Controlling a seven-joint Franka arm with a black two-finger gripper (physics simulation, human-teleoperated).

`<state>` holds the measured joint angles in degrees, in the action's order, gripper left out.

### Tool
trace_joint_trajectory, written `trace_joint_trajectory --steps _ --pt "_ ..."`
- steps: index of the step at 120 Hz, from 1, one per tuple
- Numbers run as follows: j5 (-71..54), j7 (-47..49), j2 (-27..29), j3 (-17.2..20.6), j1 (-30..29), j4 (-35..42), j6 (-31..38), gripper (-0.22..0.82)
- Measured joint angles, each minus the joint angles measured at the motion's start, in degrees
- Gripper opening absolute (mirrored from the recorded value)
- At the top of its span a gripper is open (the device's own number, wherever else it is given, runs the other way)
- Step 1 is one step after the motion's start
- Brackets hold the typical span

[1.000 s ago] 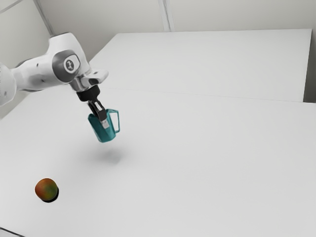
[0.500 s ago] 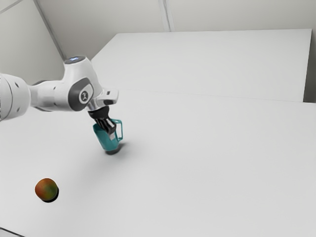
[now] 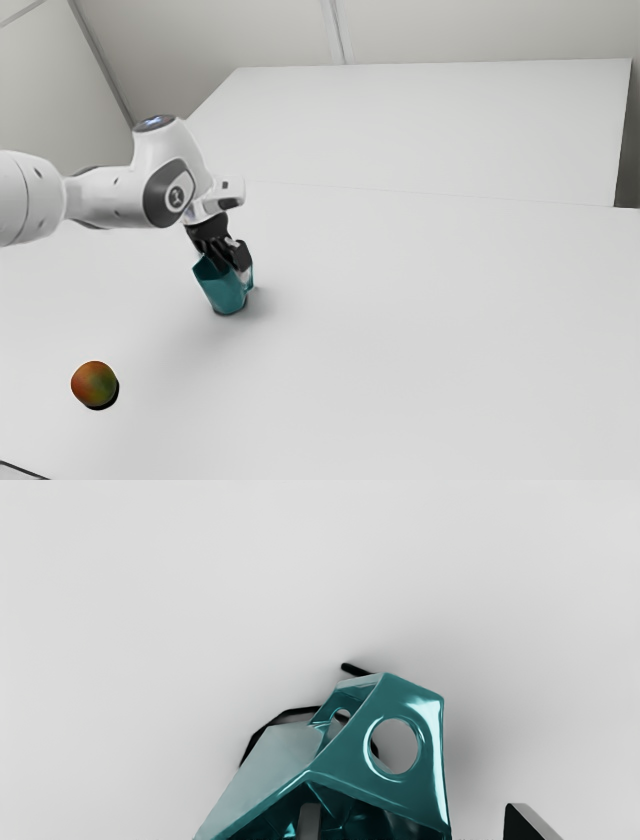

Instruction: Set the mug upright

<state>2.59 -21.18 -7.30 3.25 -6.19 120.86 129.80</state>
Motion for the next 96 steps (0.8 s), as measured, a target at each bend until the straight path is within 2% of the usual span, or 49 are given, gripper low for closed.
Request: trace_joint_trajectory --steps 11,22,53,71,96 --pt "1.8 0.6 1.5 0.1 -0.2 -1.8 -2.3 0.45" --pt "3.0 1.1 2.0 0.0 -0.4 -7.2 -7.3 0.5" --pt "3.2 2.3 1.5 -0.4 -0.5 -25.6 -24.0 0.57" --pt "3.1 2.9 2.1 -0.5 0.0 -27.9 -29.6 0.59" --pt "3.1 3.4 2.0 -0.5 -0.6 -28.1 -32.8 0.6"
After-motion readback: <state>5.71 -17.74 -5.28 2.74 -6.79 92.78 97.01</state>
